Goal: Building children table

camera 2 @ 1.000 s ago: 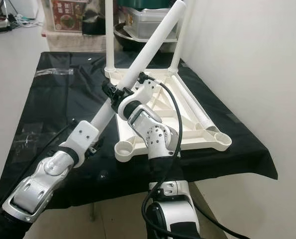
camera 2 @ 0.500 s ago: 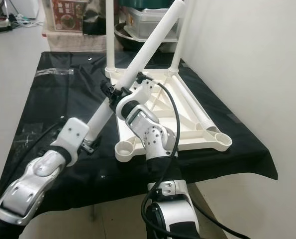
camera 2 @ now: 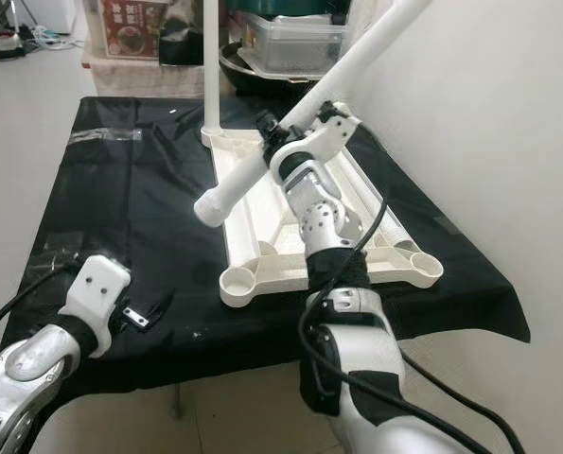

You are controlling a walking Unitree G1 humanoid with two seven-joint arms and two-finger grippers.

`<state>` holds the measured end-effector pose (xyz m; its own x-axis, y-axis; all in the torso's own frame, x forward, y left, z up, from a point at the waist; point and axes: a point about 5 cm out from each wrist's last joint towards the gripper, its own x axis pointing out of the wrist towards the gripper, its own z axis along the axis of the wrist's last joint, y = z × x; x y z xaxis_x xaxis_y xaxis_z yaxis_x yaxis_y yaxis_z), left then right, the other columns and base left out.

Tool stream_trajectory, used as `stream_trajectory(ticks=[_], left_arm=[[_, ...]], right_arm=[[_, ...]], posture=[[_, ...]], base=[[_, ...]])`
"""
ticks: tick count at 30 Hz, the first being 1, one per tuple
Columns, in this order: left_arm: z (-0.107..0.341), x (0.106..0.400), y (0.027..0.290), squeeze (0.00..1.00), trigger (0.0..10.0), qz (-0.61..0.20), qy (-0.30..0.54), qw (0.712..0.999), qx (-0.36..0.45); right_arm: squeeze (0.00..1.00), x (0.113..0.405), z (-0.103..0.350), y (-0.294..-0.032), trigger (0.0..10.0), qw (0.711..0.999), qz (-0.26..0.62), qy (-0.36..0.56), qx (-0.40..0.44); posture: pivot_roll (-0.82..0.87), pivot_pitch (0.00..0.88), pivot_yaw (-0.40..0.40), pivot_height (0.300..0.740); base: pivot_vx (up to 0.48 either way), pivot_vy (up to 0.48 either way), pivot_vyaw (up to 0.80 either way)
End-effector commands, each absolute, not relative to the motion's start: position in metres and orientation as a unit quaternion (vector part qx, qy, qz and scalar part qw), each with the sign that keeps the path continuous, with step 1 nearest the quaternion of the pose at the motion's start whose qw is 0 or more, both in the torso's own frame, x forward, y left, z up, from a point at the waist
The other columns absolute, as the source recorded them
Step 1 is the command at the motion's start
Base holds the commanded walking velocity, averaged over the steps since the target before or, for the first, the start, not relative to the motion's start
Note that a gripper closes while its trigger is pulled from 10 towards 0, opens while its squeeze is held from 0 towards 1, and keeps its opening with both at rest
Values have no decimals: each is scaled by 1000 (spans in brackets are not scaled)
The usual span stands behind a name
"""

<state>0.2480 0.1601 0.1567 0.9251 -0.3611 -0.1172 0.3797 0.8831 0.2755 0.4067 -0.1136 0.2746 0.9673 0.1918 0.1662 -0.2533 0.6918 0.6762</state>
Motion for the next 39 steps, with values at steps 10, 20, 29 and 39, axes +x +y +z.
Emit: stream_trajectory(ticks=[10, 20, 29, 39], left_arm=[[151, 247, 175, 0, 10000, -114, 41, 985, 123], [164, 242, 159, 0, 10000, -207, 3, 975, 79], [163, 244, 164, 0, 10000, -260, 18, 954, 146], [166, 255, 175, 0, 10000, -214, 16, 958, 190]], right_arm=[[0, 410, 285, -108, 10000, 920, 154, -66, 353], [0, 392, 300, -87, 10000, 894, 312, -127, 296], [0, 373, 299, -57, 10000, 863, 412, -117, 269], [0, 347, 286, -32, 10000, 831, 500, -103, 222]], posture=[[114, 0, -106, 740], [105, 0, -101, 740], [102, 0, -94, 740], [95, 0, -93, 740]], base=[[0, 0, 0], [0, 0, 0], [0, 0, 0], [0, 0, 0]])
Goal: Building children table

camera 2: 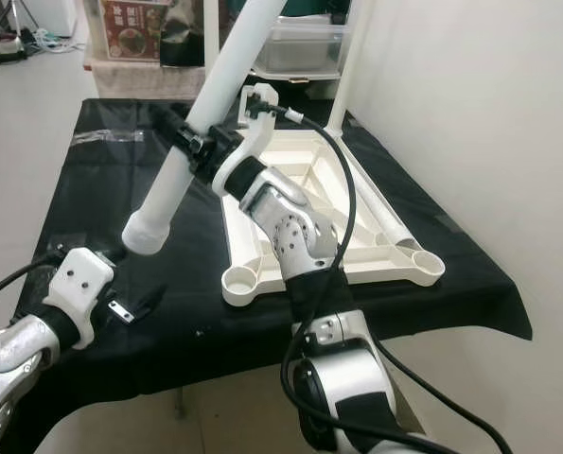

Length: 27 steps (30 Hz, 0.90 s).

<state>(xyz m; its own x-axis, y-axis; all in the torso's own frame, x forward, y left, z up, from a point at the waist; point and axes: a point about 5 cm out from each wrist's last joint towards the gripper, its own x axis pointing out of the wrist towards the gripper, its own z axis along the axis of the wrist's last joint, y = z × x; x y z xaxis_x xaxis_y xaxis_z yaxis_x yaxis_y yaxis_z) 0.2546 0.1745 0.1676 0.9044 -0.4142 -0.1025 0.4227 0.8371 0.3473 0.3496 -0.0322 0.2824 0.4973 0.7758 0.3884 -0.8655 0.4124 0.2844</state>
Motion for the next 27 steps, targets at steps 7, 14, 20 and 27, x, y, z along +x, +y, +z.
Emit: stream_trajectory(ticks=[7, 14, 20, 27], left_arm=[[163, 259, 164, 0, 10000, -217, 16, 959, 179], [165, 263, 157, 0, 10000, -235, 4, 958, 167], [166, 268, 149, 0, 10000, -252, -4, 953, 165], [167, 271, 144, 0, 5059, -259, -9, 952, 161]], right_arm=[[0, 332, 280, -24, 10000, 807, 545, -91, 208], [0, 321, 277, -18, 10000, 796, 561, -81, 213], [0, 313, 275, -11, 10000, 787, 573, -76, 217], [0, 312, 274, -10, 10000, 787, 573, -73, 217]], posture=[[92, 0, -90, 740], [89, 0, -88, 740], [82, 0, -83, 740], [82, 0, -82, 740]], base=[[0, 0, 0], [0, 0, 0], [0, 0, 0], [0, 0, 0]])
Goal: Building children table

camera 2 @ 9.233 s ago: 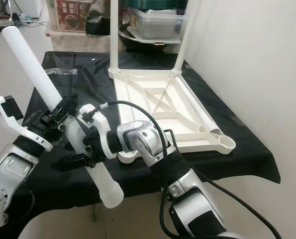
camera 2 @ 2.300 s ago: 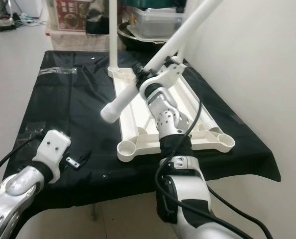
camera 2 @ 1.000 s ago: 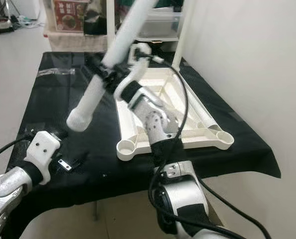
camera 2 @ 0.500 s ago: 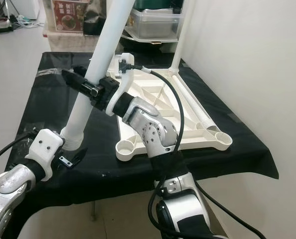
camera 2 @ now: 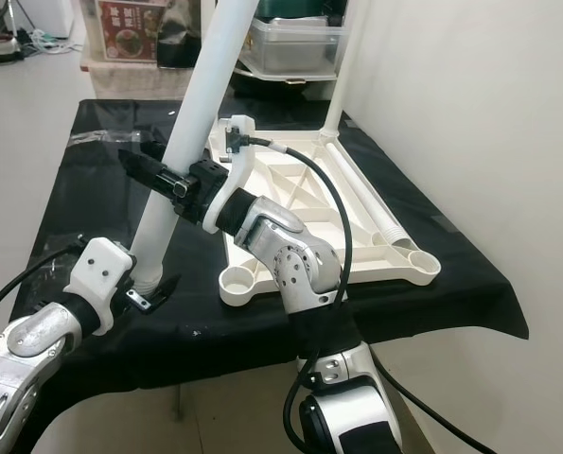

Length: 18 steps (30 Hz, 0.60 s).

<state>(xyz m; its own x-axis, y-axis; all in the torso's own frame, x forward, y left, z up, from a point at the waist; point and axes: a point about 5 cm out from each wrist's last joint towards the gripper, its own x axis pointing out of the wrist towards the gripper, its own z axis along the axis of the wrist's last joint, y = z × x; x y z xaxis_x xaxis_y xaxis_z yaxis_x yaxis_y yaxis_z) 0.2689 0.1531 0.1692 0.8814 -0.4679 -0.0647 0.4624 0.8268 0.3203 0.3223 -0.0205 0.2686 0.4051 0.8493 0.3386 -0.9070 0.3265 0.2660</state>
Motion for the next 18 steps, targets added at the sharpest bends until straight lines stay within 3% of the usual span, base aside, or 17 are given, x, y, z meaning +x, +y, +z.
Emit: stream_trajectory(ticks=[1, 2, 15, 16, 17, 18], left_arm=[[167, 271, 144, 0, 5059, -259, -9, 952, 161], [167, 269, 142, 0, 0, -269, -10, 950, 158], [163, 266, 143, 0, 0, -268, -6, 950, 161], [162, 268, 143, 0, 0, -261, -3, 951, 166], [162, 268, 143, 0, 0, -261, -3, 951, 166], [162, 271, 144, 0, 10000, -252, 1, 951, 181]], right_arm=[[0, 312, 274, -10, 10000, 787, 573, -73, 217], [0, 313, 274, -10, 10000, 789, 571, -72, 217], [0, 316, 274, -11, 10000, 799, 553, -71, 225], [1000, 317, 274, -12, 10000, 801, 548, -68, 230], [1000, 317, 274, -12, 10000, 801, 548, -68, 230], [1000, 319, 273, -12, 10000, 809, 535, -65, 235]], posture=[[82, 0, -82, 740], [81, 0, -82, 740], [84, 0, -85, 740], [84, 0, -85, 740], [84, 0, -85, 740], [85, 0, -86, 740]], base=[[0, 0, 0], [0, 0, 0], [0, 0, 0], [0, 0, 0], [0, 0, 0], [0, 0, 0]])
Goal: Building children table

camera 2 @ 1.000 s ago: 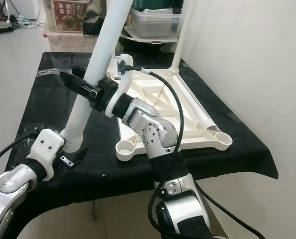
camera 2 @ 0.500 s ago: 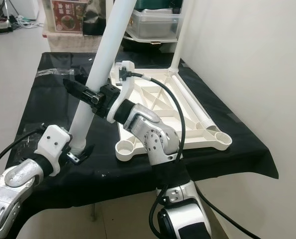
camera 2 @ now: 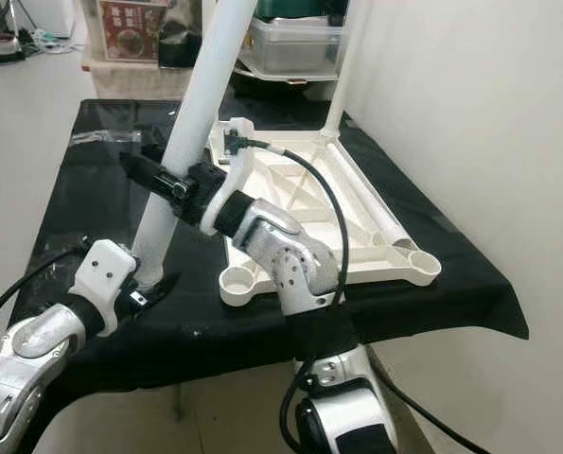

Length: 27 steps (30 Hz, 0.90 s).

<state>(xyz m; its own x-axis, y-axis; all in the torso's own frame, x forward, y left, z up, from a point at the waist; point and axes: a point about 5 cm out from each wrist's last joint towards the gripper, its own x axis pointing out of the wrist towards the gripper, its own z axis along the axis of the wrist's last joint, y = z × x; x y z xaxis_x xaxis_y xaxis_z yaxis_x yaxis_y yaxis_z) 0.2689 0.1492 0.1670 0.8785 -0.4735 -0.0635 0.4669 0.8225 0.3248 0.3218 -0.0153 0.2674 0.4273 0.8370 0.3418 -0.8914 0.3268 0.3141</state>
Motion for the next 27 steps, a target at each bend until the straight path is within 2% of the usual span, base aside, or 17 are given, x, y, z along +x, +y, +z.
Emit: stream_trajectory(ticks=[1, 3, 4, 5, 6, 9, 11, 12, 15, 17, 19, 20, 21, 22, 23, 24, 27], left_arm=[[162, 271, 144, 0, 10000, -252, 1, 951, 181], [162, 272, 145, 0, 10000, -246, 0, 950, 192], [163, 275, 147, 0, 10000, -229, -3, 949, 215], [163, 275, 147, 0, 10000, -229, -3, 949, 215], [163, 280, 150, 0, 10000, -204, -3, 949, 241], [164, 283, 152, 0, 10000, -187, -3, 948, 257], [163, 291, 149, 0, 10000, -152, 0, 938, 312], [163, 291, 149, 0, 10000, -152, 0, 938, 312], [165, 301, 127, 0, 10000, -131, -14, 933, 335], [165, 301, 127, 0, 10000, -131, -14, 933, 335], [167, 305, 102, 0, 10000, -153, -29, 928, 338], [167, 305, 102, 0, 10000, -153, -29, 928, 338], [167, 306, 91, 0, 10000, -165, -35, 925, 341], [166, 307, 83, 0, 10000, -178, -38, 922, 341], [166, 307, 79, 0, 10000, -184, -40, 921, 341], [165, 307, 77, 0, 10000, -186, -41, 919, 344], [162, 307, 80, 0, 10000, -183, -37, 917, 352]], right_arm=[[1000, 319, 273, -12, 10000, 809, 535, -65, 235], [1000, 321, 273, -13, 10000, 818, 522, -65, 233], [416, 326, 271, -13, 10000, 833, 495, -60, 241], [416, 326, 271, -13, 10000, 833, 495, -60, 241], [0, 333, 269, -14, 10000, 846, 458, -44, 269], [0, 337, 267, -14, 10000, 853, 434, -30, 289], [0, 345, 255, -15, 10000, 868, 371, 3, 329], [0, 345, 255, -15, 10000, 868, 371, 3, 329], [0, 349, 236, -13, 10000, 878, 305, 52, 365], [0, 349, 236, -13, 10000, 878, 305, 52, 365], [0, 348, 229, -10, 10000, 878, 284, 73, 380], [0, 348, 229, -10, 10000, 878, 284, 73, 380], [0, 349, 226, -10, 10000, 875, 272, 84, 392], [0, 349, 225, -11, 4471, 871, 262, 90, 406], [0, 350, 224, -11, 4471, 869, 254, 95, 415], [0, 351, 225, -13, 0, 860, 247, 99, 436], [0, 351, 229, -14, 0, 843, 249, 99, 467]], posture=[[85, 0, -86, 740], [85, 0, -86, 740], [83, 0, -87, 740], [83, 0, -87, 740], [83, 0, -87, 740], [83, 0, -87, 740], [90, 0, -93, 740], [90, 0, -93, 740], [88, 0, -94, 740], [88, 0, -94, 740], [88, 0, -97, 740], [88, 0, -97, 740], [85, 0, -95, 740], [77, 0, -88, 740], [77, 0, -88, 740], [76, 0, -86, 740], [74, 0, -80, 740]], base=[[0, 0, 0], [0, 0, 0], [0, 0, 0], [0, 0, 0], [0, 0, 0], [0, 0, 0], [0, 0, 0], [0, 0, 0], [0, 0, 0], [0, 0, 0], [0, 0, 0], [0, 0, 0], [0, 0, 0], [0, 0, 0], [0, 0, 0], [0, 0, 0], [0, 0, 0]])
